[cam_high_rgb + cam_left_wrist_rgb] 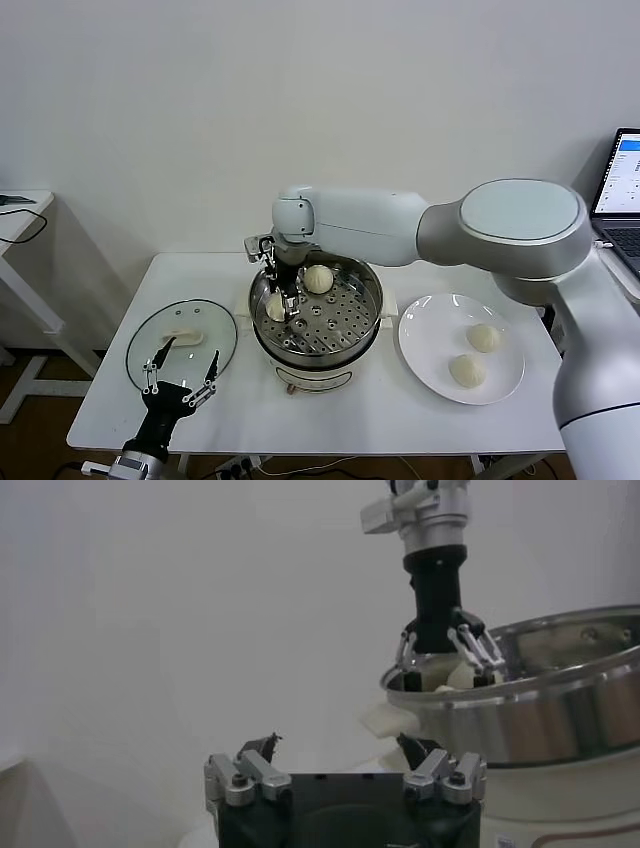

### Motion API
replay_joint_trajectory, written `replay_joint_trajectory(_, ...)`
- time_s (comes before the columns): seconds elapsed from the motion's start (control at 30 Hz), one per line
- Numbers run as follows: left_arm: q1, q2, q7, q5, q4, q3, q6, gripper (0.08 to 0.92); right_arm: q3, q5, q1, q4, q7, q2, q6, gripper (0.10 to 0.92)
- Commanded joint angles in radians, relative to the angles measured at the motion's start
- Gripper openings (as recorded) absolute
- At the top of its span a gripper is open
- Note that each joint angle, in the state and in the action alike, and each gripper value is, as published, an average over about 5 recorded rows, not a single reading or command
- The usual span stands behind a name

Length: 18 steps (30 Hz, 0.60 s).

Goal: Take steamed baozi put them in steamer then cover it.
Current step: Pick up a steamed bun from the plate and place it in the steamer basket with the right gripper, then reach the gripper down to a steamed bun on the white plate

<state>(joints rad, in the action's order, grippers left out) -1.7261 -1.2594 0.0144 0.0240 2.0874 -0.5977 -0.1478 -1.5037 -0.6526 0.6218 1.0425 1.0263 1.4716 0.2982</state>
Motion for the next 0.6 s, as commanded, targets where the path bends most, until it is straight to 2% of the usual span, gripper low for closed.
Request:
replay_joint_trajectory(0.03, 0.0, 0.0, 0.001, 0.001, 0.003, 0.003, 0.002, 0.823, 0.036, 0.017, 0.099, 0.182, 0.012, -0.195, 0.0, 0.822)
replay_joint_trajectory(0.2, -0.001, 0.001, 0.0, 0.005, 0.002, 0.01, 0.004, 0.823, 0.069, 0.107, 0.172, 0.323, 0.083, -0.472, -0.036, 0.823)
replay_joint_trajectory(0.33, -0.003, 0.0, 0.0, 0.008, 0.003, 0.016, 0.005, 0.823, 0.076, 0.191, 0.166, 0.357, 0.136, -0.681, -0.084, 0.823)
replay_joint_trajectory(0.6, -0.006, -0.003, 0.0, 0.025, 0.003, 0.033, 0.006, 0.823, 0.09, 0.347, 0.026, 0.334, 0.203, -0.902, -0.183, 0.823)
